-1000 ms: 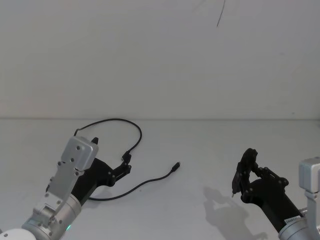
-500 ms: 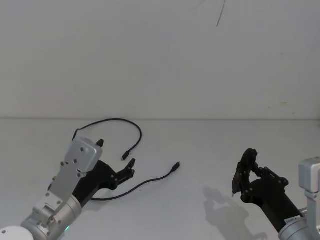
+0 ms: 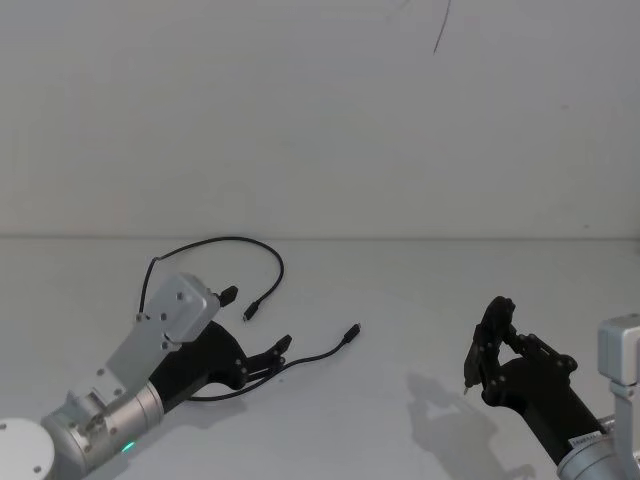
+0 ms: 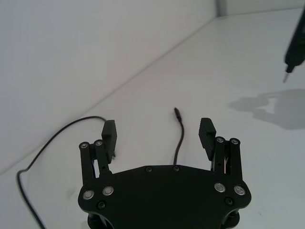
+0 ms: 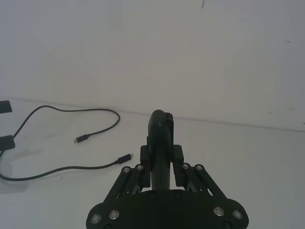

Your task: Pick up the data cable with the one hand.

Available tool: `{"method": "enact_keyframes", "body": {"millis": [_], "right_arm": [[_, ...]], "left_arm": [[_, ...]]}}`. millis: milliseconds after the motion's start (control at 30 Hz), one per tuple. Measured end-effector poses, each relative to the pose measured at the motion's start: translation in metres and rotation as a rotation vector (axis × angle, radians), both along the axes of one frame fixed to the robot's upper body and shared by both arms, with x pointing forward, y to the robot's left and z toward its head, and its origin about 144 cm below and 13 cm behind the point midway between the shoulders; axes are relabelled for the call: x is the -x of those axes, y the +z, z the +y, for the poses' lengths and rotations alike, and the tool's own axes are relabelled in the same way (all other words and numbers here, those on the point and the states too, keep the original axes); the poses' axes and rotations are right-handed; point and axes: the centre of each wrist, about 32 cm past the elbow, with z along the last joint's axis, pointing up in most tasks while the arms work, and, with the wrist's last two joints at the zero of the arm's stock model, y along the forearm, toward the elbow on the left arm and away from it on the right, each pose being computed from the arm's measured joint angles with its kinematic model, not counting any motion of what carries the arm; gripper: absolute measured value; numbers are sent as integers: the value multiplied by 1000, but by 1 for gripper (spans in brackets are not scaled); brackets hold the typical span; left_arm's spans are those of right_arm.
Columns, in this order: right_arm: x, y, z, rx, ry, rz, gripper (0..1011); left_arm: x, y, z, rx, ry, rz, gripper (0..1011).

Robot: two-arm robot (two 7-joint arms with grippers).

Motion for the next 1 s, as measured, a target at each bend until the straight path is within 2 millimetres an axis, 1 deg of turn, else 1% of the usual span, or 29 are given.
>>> {"method": "enact_keyframes", "body": {"millis": [200, 533, 733, 1000], "right_arm": [[0, 0, 0, 0, 0, 0, 269], [0, 0, 0, 0, 0, 0, 269], [0, 0, 0, 0, 0, 0, 269], [0, 0, 0, 0, 0, 0, 269]], "left_arm": [[-18, 6, 7, -29, -71, 31, 1001], [-41, 16, 11, -78, -90, 89, 1001], [-49, 22, 10, -113, -71, 129, 1002], [-55, 27, 9, -154, -52, 194, 1001]]}}
